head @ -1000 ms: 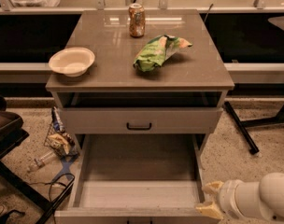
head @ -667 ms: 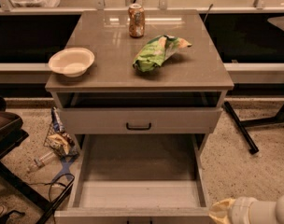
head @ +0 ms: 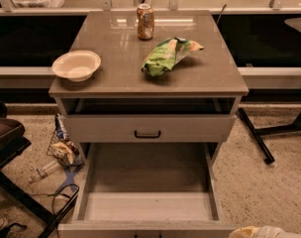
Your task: Close middle drawer
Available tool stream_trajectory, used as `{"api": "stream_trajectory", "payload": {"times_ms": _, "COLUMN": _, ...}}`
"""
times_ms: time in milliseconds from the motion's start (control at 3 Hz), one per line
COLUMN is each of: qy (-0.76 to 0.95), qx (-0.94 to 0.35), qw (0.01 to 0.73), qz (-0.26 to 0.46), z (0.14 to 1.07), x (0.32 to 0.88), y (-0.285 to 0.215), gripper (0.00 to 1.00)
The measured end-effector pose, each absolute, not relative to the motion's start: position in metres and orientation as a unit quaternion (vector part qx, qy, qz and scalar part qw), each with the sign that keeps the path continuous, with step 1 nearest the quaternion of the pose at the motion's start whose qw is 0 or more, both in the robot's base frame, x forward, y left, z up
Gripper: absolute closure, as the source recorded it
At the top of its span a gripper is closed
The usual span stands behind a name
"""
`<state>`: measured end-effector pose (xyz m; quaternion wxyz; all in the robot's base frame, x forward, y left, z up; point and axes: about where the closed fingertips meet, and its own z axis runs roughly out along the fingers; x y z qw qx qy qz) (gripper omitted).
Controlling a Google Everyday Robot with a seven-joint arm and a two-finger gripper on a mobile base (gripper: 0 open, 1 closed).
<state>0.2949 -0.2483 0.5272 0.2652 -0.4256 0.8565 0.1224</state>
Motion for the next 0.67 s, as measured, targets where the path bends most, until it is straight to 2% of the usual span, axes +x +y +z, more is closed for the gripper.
{"api": "stream_trajectory", "payload": {"times_ms": 333, "qy": 0.857, "qx": -0.425, "qw": 0.264, "qz": 0.127, "z": 0.523, "x": 0.295, "y": -0.246, "gripper": 1.0}}
{"api": "stream_trajectory", "payload": {"times_ms": 667, "qy": 0.857, "qx": -0.416, "qw": 0.251, "qz": 0.174, "z": 0.472, "x": 0.294, "y": -0.225, "gripper": 1.0}}
